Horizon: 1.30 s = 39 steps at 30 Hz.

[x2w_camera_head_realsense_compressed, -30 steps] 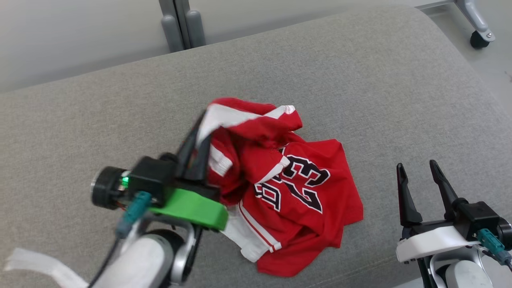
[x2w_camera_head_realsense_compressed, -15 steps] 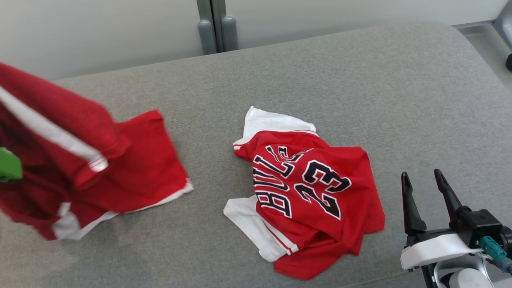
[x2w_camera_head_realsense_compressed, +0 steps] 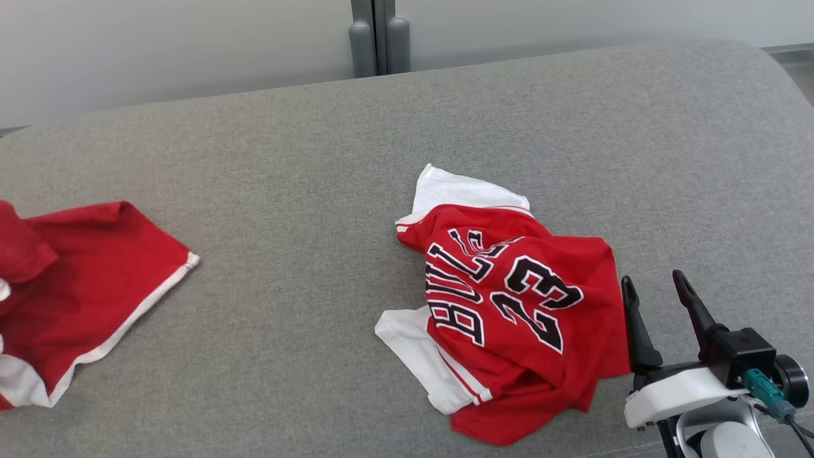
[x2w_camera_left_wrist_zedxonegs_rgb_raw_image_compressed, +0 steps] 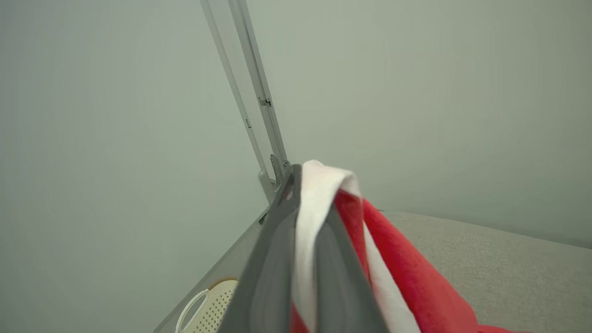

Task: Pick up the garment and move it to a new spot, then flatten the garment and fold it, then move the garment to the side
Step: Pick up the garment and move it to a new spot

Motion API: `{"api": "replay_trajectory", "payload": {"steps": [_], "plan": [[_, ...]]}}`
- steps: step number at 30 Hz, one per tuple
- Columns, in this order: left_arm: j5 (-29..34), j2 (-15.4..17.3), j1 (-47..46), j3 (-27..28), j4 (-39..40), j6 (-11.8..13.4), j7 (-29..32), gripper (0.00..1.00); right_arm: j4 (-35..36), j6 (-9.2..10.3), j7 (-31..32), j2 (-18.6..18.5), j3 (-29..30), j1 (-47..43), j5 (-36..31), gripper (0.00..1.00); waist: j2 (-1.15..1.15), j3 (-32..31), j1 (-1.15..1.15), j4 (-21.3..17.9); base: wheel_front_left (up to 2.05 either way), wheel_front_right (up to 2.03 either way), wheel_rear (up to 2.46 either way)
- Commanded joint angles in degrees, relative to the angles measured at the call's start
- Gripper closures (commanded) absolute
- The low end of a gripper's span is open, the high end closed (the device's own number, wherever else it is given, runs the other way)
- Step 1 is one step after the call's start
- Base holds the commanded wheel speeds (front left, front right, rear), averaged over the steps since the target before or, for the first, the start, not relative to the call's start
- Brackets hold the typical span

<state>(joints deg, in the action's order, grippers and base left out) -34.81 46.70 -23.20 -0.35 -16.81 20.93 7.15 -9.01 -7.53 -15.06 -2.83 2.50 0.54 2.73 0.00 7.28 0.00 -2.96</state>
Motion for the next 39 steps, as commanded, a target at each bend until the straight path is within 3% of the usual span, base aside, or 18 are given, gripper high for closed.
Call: {"api": "replay_trajectory", "payload": {"steps": [1, 4, 9, 10, 11, 17, 25, 34, 39], "plan": [[0.3, 0.9, -1.5, -0.5, -2.0, -1.0, -0.2, 1.0, -0.1, 0.08, -0.2, -0.2, 0.0, 0.6, -0.3, 0.0, 0.0, 0.3, 0.0, -0.3, 0.0, 0.0, 0.0], [0.1, 0.5, -3.7, -2.2, -6.3, -3.3, 0.6, 1.0, -0.2, 0.08, -0.2, -0.1, 0.5, 0.7, -0.1, 0.0, 0.0, 0.8, 0.0, -0.4, 0.0, 0.0, 0.0], [0.1, -1.5, -6.0, -5.3, -13.9, -4.8, 3.5, 1.0, -0.6, 0.08, -0.2, -0.1, 0.5, 1.1, 0.2, 0.0, 0.0, 1.4, 0.0, -0.5, 0.0, 0.0, 0.0], [-0.1, -2.0, -6.3, -5.8, -15.4, -5.2, 3.8, 0.73, -0.7, 0.08, -0.2, -0.1, 0.4, 1.2, 0.4, 0.0, 0.0, 1.5, 0.0, -0.6, 0.0, 0.0, 0.0], [-0.3, -2.3, -6.7, -5.9, -16.4, -5.4, 3.7, 0.0, -0.8, 0.08, -0.2, -0.1, 0.4, 1.2, 0.5, 0.0, 0.0, 1.5, 0.0, -0.6, 0.0, 0.0, 0.0], [-1.2, -4.1, -8.4, -6.4, -19.8, -7.5, 1.8, 0.0, -1.0, 0.08, -0.2, -0.1, 0.6, 0.7, 1.0, 0.0, 0.0, 1.1, 0.0, -0.5, 0.0, 0.0, 0.0], [-0.1, -8.1, -8.2, -8.7, -8.7, -9.0, -4.1, 0.0, 0.9, 0.08, -0.2, -0.1, 1.1, -0.6, 0.2, 0.0, 0.0, -1.7, 0.0, 1.0, 0.0, 0.0, 0.0], [2.0, -18.1, 4.0, -16.0, 11.2, -6.3, -9.8, 0.0, 5.4, 0.08, -0.2, -0.1, 0.6, -0.9, -1.7, 0.0, 0.0, -4.4, 0.0, 0.1, 0.0, 0.0, 0.0], [2.7, -24.3, 11.8, -21.4, 16.1, -5.0, -13.6, 0.0, 6.9, 0.08, -0.2, -0.1, 0.7, -1.4, -2.5, 0.0, 0.0, -5.1, 0.0, -1.0, 0.0, 0.0, 0.0]]}}
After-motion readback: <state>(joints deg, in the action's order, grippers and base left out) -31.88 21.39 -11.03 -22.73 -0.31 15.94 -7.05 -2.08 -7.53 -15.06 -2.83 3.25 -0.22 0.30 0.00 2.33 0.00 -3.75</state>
